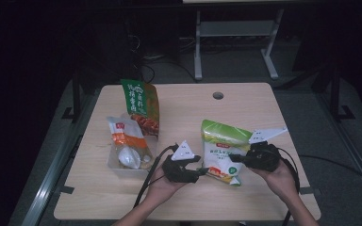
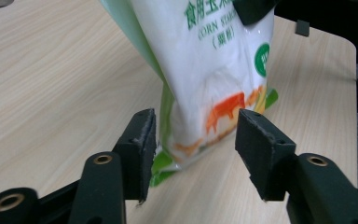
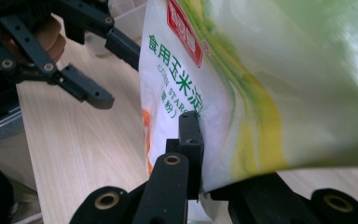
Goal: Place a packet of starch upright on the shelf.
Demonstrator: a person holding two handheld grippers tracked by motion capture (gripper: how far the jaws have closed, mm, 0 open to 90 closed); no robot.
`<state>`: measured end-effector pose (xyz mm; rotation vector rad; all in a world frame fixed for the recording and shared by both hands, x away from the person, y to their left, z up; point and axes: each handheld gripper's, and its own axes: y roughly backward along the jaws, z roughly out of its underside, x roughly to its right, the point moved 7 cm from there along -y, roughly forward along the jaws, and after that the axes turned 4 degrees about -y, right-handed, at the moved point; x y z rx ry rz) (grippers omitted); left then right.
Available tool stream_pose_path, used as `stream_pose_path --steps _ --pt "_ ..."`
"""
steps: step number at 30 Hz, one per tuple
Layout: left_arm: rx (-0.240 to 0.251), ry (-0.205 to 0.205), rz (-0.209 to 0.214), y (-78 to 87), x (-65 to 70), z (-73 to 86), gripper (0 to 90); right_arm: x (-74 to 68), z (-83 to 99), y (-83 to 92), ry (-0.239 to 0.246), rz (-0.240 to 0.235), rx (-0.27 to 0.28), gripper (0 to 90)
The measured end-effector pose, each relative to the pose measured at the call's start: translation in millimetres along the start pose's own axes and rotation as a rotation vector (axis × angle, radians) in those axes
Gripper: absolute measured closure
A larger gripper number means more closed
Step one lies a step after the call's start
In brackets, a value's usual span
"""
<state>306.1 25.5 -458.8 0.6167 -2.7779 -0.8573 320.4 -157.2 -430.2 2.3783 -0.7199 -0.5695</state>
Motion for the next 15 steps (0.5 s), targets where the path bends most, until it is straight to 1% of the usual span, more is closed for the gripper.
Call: stream_pose_path --steps 1,2,4,5,6,8,10,11,12,13,15 --pt "0.001 0.001 -0.001 1.4 0.3 1.4 45.2 -0.1 -1.5 0.2 0.002 0.002 0.002 87.0" --pt "-0.001 -0.007 -0.003 2.9 0.0 2.8 44.6 -0.5 -3.0 0.4 0.004 0.002 0.002 87.0" --pt "0.002 -0.001 -0.003 5.6 1.1 5.5 43.7 -0.9 -5.9 0.5 0.000 0.004 0.006 87.1" --pt "0.004 -0.010 -0.004 7.0 1.0 6.6 43.5 -1.1 -7.3 0.2 0.000 0.002 0.006 87.1" --pt "0.003 0.001 -0.005 8.4 2.2 8.2 43.0 -1.7 -8.9 0.0 -0.002 0.005 0.003 87.1" --pt "0.006 -0.006 -0.004 11.1 2.6 10.8 42.1 -2.5 -12.0 -0.6 0.001 0.010 -0.001 87.1" --pt "0.006 -0.004 -0.006 14.1 3.3 14.0 41.5 -3.2 -16.1 -1.0 0.008 0.010 0.005 87.1" --pt "0.010 0.001 -0.006 15.5 4.0 15.1 41.1 -3.9 -18.2 -0.9 0.005 0.009 0.004 87.1" --pt "0.015 0.013 -0.003 16.6 5.5 16.0 40.9 -4.0 -20.2 -1.2 0.013 0.012 0.007 87.1" --pt "0.010 0.005 -0.002 18.4 5.6 17.4 40.5 -4.4 -22.2 -1.4 0.015 0.015 0.007 87.1" --pt "0.016 0.002 -0.002 21.1 7.8 18.8 40.0 -6.2 -26.1 -1.9 0.017 0.020 0.003 87.2"
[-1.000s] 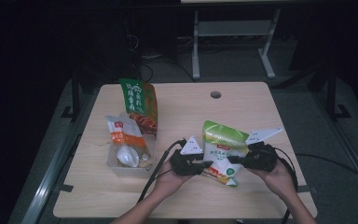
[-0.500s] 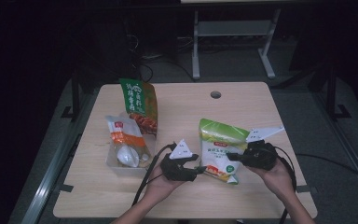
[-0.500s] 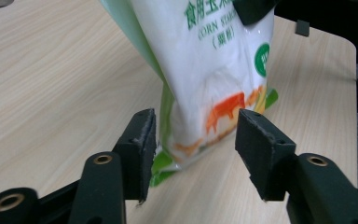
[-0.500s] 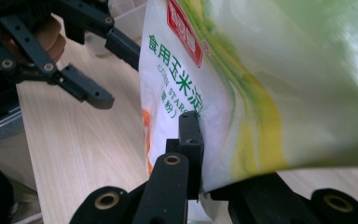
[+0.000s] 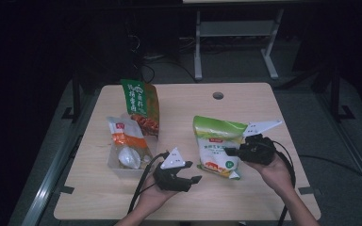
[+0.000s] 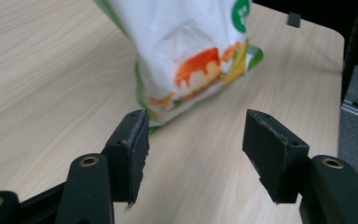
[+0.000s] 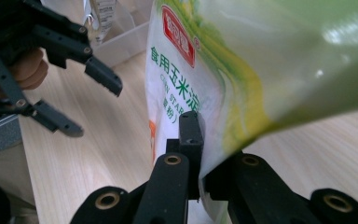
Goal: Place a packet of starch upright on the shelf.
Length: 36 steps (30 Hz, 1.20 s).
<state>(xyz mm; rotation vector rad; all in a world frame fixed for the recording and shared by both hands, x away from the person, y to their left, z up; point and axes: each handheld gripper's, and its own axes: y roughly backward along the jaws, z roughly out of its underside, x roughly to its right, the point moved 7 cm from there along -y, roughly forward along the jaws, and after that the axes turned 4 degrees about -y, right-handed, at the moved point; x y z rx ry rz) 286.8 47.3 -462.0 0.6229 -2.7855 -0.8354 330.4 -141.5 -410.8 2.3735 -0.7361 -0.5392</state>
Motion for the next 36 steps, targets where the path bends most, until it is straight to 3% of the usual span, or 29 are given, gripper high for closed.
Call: stream_pose_path --steps 21,29,36 --pt "-0.018 -0.034 0.032 14.2 21.1 19.3 35.7 -26.0 -59.3 -13.3 0.059 -0.044 0.032 87.3" --pt "-0.014 -0.047 0.048 15.4 29.9 22.4 35.3 -47.7 -92.5 -30.7 0.080 -0.089 0.033 87.4" --pt "-0.020 -0.059 0.065 14.1 34.9 25.7 34.9 -53.7 -123.1 -46.6 0.096 -0.075 0.061 87.4"
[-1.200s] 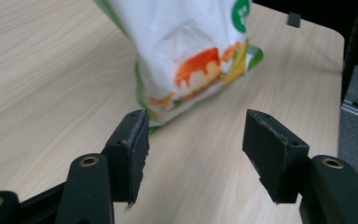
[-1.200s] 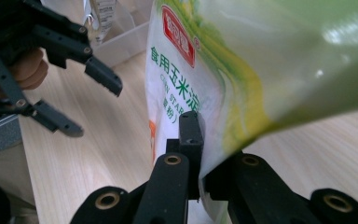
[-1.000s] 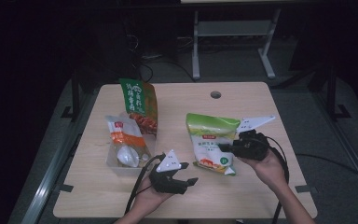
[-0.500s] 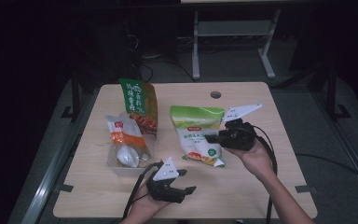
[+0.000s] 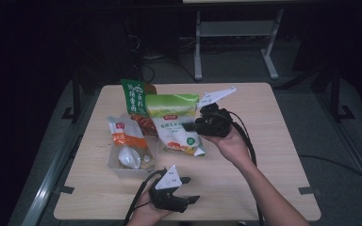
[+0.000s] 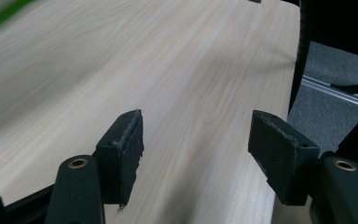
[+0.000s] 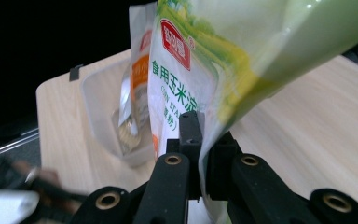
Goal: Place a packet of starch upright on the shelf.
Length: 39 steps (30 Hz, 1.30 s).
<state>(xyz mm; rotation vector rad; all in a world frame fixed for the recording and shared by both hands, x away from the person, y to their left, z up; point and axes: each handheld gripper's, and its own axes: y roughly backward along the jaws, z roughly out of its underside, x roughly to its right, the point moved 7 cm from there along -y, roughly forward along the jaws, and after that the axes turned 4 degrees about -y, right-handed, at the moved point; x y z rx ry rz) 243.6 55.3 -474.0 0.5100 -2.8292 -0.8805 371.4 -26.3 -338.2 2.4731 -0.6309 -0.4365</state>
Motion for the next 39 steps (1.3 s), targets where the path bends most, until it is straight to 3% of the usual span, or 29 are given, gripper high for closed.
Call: stream_pose_path --steps 7,12,19,28,39 --pt "0.021 0.015 0.006 1.8 1.6 -1.7 34.9 -5.2 -23.0 -23.2 -0.016 0.000 -0.002 87.4" --pt "0.018 0.008 0.013 1.5 3.2 -1.4 34.9 -10.4 -36.4 -40.9 0.011 0.019 -0.012 87.4" --pt "0.014 -0.002 0.022 1.3 6.1 -1.5 34.9 -19.6 -51.9 -70.2 0.023 0.011 -0.017 87.4" --pt "0.021 0.006 0.038 -0.1 9.7 -1.3 34.9 -22.4 -57.7 -103.4 0.035 0.015 -0.014 87.4" --pt "0.031 0.014 0.047 -0.2 10.2 -2.9 34.9 -25.9 -61.1 -131.8 0.027 -0.005 0.001 87.4"
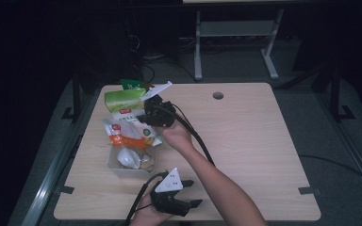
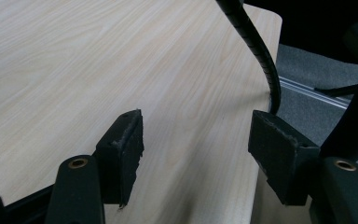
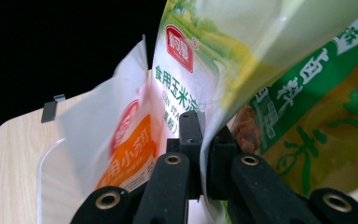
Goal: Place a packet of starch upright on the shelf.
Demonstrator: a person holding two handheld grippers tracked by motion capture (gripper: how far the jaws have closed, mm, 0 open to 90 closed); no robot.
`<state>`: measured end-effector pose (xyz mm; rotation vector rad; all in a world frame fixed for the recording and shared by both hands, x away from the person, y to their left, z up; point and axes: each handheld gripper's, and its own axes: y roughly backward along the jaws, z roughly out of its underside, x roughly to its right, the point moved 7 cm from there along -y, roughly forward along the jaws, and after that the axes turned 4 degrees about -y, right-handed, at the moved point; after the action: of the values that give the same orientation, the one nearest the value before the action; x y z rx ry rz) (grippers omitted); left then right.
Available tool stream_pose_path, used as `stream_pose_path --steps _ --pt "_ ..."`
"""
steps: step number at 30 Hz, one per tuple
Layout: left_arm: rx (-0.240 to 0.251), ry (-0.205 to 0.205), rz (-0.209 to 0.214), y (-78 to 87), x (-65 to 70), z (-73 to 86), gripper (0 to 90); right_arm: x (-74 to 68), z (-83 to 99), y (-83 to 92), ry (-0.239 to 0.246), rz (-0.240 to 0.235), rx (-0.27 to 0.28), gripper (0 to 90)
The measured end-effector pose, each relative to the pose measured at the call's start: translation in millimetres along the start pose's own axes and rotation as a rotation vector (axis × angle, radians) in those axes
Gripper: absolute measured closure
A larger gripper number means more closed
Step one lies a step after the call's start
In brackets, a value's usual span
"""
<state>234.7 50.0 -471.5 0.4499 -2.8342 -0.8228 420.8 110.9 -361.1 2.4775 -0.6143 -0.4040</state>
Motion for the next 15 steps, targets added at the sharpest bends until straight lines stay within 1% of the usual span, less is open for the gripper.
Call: stream_pose_path --steps 2,5,7,11,12,14,15 --pt "0.000 0.006 -0.001 0.5 -0.2 0.0 34.9 -0.2 -0.3 -3.9 -0.003 -0.004 0.010 87.4" --pt "-0.001 0.005 0.002 1.0 -0.2 0.3 34.9 -1.9 0.5 -9.8 0.006 -0.003 0.006 87.4" --pt "0.000 0.004 0.003 1.0 0.0 0.3 34.9 -2.8 1.3 -14.6 0.032 0.000 0.003 87.4" --pt "0.002 -0.001 0.001 2.0 0.2 0.2 34.9 -5.6 3.8 -22.2 0.034 -0.003 0.002 87.4" --pt "0.006 0.001 0.001 1.9 0.4 0.0 34.9 -5.8 5.1 -24.2 0.040 -0.001 0.000 87.4" --pt "0.007 0.003 0.002 1.9 0.1 0.0 34.9 -6.3 7.6 -27.8 0.035 -0.003 -0.001 87.4" --pt "0.006 -0.001 0.001 2.0 -0.2 0.1 34.9 -5.6 8.9 -29.6 0.043 0.000 -0.001 87.4"
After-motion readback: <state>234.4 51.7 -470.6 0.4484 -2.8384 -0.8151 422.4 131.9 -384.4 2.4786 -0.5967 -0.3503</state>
